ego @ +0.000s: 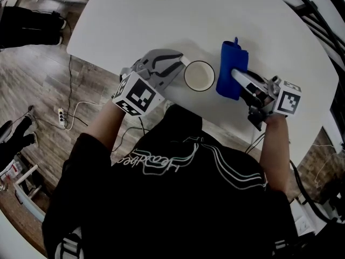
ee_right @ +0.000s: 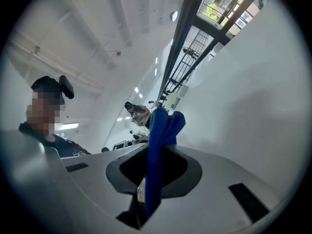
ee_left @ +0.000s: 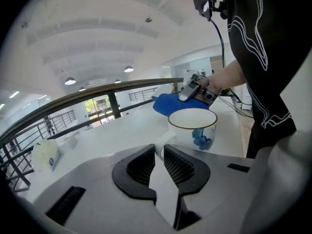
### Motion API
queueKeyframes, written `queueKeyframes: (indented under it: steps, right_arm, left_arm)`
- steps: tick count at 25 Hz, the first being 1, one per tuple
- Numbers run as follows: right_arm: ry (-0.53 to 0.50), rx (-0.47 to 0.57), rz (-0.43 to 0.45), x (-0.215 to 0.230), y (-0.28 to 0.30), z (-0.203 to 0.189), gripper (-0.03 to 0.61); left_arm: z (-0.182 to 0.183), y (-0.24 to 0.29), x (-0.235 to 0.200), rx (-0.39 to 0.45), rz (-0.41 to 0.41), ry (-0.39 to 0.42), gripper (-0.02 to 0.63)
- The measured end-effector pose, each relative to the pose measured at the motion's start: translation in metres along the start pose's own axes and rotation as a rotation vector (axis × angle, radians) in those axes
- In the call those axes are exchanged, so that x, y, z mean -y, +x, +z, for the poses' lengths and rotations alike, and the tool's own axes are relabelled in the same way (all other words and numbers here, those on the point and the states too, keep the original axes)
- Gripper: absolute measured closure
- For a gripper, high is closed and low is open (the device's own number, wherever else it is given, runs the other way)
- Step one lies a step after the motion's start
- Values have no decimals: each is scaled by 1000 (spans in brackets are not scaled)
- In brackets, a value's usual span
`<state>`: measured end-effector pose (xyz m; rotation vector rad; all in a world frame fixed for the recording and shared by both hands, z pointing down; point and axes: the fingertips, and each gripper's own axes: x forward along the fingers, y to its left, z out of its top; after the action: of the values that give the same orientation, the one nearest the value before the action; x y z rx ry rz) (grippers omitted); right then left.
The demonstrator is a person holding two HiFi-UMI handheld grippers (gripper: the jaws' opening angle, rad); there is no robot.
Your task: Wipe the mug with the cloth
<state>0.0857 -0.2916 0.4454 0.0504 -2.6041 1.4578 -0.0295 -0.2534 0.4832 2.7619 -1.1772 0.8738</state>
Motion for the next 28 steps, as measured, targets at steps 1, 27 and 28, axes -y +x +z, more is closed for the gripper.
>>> queueKeyframes:
  steps: [1, 27, 28]
  right_arm:
    - [-1, -13, 20, -3, 2, 0, 531]
    - [6, -264, 199, 1, 25, -9, 531]
    - [8, -273, 187, 4, 27, -10, 531]
  left_arm:
    - [1, 1, 0, -2, -6, 8, 552]
    - [24, 36, -8, -9, -135, -46, 561]
    - [24, 36, -9, -8, -135, -50, 561]
